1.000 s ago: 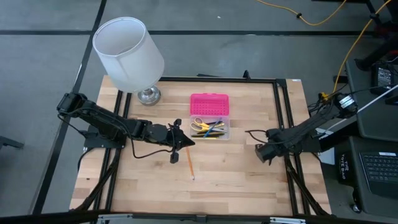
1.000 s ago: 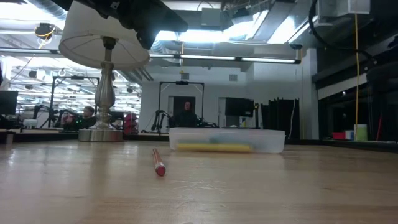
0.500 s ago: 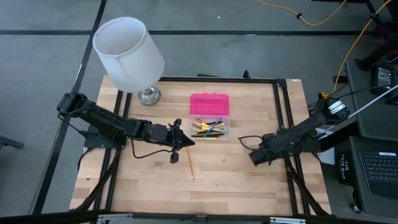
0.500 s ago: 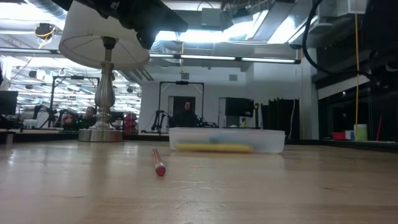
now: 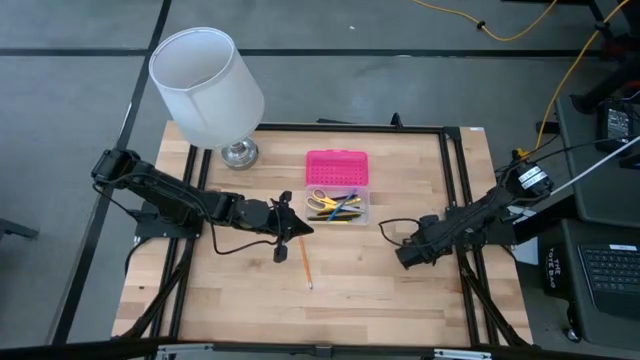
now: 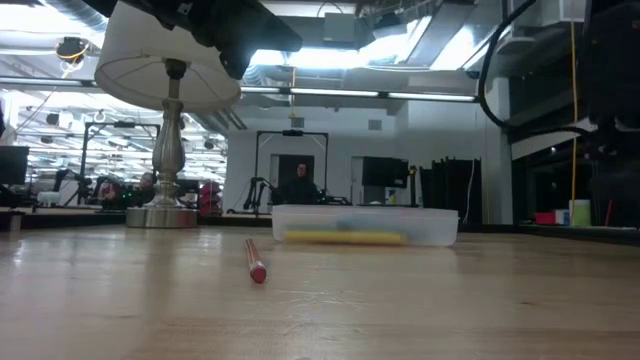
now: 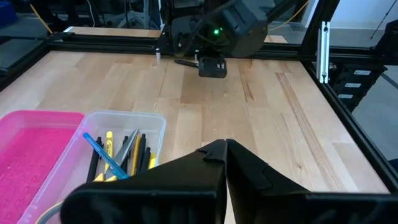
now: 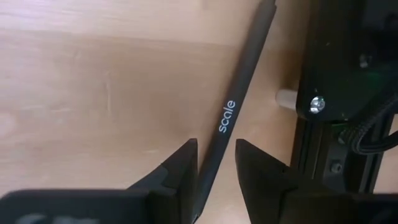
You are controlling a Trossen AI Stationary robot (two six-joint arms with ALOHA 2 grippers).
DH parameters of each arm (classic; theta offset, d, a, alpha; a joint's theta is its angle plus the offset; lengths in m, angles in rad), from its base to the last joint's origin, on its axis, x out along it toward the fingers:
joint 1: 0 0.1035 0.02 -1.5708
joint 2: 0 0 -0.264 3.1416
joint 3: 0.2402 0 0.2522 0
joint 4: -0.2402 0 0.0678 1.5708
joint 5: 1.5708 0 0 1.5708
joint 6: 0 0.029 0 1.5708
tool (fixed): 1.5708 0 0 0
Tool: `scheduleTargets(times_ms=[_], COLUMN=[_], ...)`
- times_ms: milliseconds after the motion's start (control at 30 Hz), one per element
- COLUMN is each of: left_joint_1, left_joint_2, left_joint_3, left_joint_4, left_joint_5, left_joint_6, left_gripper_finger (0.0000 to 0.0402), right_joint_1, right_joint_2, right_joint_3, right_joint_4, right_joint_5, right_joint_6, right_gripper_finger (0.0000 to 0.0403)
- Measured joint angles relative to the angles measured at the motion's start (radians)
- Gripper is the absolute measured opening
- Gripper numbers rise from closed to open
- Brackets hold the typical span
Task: Pick & place school supplies into a supply box
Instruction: Put the black pen into the pink supply box
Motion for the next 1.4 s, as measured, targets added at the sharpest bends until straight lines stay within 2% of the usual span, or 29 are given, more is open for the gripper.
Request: scheduleTargets(times_ms=[433, 700, 867, 1400], left_joint_1=[0.000, 0.000, 0.000, 0.000], left_joint_2=[0.000, 0.000, 0.000, 0.000], left_joint_3=[0.000, 0.000, 0.000, 0.000], left_joint_4=[0.001, 0.008, 0.008, 0.011], left_joint_5=[0.000, 0.000, 0.000, 0.000], left_joint_6=[0.000, 0.000, 0.000, 0.000], left_gripper_finger=[0.0004, 0.0004, 0.0004, 0.0004], right_joint_1=[0.002, 0.004, 0.003, 0.003], right_joint_2=[0.057, 0.032, 0.031, 0.030], right_joint_3=[-0.043, -0.007, -0.005, 0.006], right_joint_4=[0.077, 0.114, 0.146, 0.233], right_joint_5=[0.004, 0.098, 0.118, 0.192], right_joint_6=[0.002, -0.063, -0.084, -0.258], right_gripper_finger=[0.0113, 0.0113, 0.0112, 0.0065])
